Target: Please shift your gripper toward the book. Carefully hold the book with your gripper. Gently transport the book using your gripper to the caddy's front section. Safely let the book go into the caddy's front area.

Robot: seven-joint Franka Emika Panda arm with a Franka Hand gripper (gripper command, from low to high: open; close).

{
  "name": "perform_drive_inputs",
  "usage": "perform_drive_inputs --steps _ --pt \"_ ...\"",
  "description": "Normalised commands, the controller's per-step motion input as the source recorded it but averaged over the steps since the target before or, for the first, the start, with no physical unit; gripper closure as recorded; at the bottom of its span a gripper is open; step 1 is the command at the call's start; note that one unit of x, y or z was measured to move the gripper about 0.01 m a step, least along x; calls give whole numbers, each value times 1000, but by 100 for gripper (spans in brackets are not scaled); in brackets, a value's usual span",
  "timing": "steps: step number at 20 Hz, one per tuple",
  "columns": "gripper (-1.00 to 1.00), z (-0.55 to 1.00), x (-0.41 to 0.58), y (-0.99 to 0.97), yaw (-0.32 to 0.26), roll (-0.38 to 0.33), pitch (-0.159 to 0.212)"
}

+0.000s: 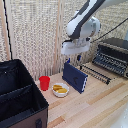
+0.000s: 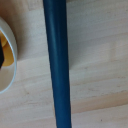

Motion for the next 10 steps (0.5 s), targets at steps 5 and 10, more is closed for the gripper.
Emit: perform_drive_inputs --steps 5,10 --pt "-100 -349 169 -59 -7 -2 70" --pt "-100 -317 210 -185 46 0 48"
